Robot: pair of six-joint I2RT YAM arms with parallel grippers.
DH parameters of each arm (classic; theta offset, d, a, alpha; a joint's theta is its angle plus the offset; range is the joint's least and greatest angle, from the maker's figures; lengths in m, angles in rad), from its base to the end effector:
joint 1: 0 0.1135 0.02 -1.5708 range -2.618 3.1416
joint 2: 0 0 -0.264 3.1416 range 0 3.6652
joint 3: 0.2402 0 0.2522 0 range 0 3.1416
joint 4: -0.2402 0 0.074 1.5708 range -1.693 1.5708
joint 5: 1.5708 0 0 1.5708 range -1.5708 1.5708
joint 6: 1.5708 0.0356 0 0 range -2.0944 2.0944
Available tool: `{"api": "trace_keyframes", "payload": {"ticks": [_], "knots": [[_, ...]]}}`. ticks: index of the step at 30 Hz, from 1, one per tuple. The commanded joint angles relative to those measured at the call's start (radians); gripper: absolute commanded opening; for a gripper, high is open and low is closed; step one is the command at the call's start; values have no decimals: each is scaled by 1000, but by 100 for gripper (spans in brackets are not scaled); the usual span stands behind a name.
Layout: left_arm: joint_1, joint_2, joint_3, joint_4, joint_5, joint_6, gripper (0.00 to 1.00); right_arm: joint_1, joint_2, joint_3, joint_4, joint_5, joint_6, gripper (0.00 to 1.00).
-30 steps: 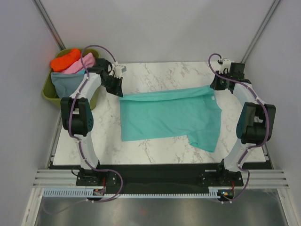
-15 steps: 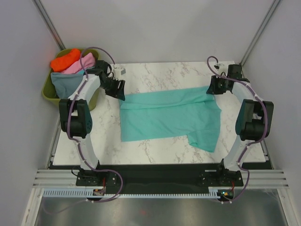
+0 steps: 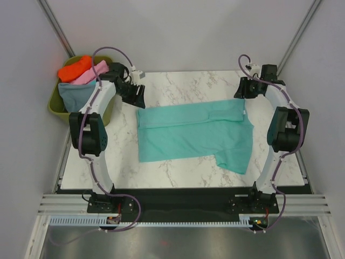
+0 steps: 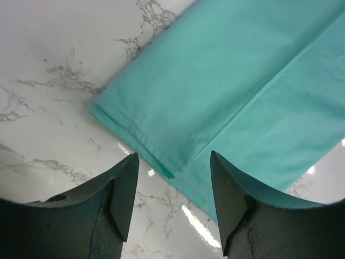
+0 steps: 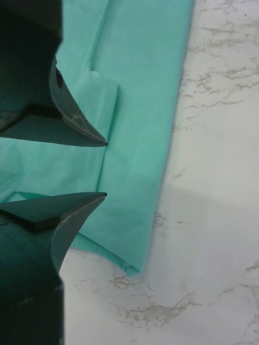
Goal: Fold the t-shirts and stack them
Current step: Fold the tshirt
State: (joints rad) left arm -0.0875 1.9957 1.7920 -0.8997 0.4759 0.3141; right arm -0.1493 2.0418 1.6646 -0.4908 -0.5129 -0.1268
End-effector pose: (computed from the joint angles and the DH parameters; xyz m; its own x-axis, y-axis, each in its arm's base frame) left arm 0.4254 -0.0537 0.2689 -0.7583 0.3422 -0.5549 0.5442 0.8009 -0.2498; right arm 0.4550 -0.0508 0.2342 -0.7252 -0.0023 -0.6885 -0.2780 0.9159 0.2897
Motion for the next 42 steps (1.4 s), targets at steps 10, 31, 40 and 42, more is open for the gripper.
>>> {"api": "trace_keyframes", "payload": {"ticks": [10, 31, 40, 42], "knots": [[-35, 146, 41, -1, 38, -46, 62, -6, 172, 115, -83, -13, 12, 44], [-58, 227, 66, 19, 107, -110, 59, 1, -84, -130, -336, -70, -85, 36], [-58, 247, 60, 13, 145, -147, 57, 17, -254, -270, -391, -81, -59, 36], [-58, 245, 63, 12, 151, -153, 57, 25, -293, -292, -390, -81, -60, 36]]}}
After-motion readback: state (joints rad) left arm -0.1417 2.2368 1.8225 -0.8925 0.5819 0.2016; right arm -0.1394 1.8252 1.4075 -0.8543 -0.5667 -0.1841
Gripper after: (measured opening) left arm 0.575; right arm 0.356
